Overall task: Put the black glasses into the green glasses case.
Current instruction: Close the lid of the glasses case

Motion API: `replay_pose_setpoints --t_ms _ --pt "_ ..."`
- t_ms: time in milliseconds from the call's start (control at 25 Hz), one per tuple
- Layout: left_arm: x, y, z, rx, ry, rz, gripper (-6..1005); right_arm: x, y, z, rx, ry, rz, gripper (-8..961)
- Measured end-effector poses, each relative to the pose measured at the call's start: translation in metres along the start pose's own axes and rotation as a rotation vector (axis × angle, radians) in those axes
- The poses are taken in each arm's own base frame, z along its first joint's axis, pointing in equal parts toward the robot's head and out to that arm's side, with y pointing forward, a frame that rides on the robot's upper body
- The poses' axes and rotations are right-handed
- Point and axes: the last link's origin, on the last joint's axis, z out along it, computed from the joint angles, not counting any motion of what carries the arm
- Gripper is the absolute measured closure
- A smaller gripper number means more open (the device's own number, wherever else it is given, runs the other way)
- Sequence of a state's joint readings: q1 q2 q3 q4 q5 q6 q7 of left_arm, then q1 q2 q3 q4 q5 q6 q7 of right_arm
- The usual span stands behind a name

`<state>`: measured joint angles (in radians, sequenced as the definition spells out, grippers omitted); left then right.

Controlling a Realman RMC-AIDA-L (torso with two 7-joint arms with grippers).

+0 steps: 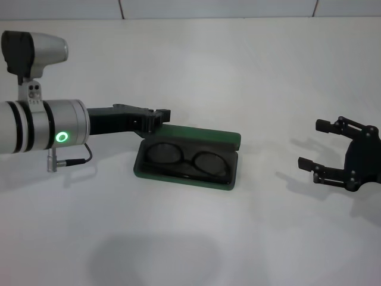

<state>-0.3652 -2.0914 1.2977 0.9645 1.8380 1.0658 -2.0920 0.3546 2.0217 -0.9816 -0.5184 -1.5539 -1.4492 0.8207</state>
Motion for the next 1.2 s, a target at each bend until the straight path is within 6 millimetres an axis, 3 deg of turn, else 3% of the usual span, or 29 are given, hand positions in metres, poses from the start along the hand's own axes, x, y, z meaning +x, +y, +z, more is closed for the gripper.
replay_pose_setpoints --t_ms 880,1200 --pt "0.003 -0.002 -0.012 -0.030 0.026 -0.023 882 0.000 0.002 0.001 -0.012 -0.003 -0.001 136" --pt "0.022 -0.003 -0.023 -0.044 0.101 0.008 880 -0.014 0.031 0.001 -0.215 -0.096 -0.051 136"
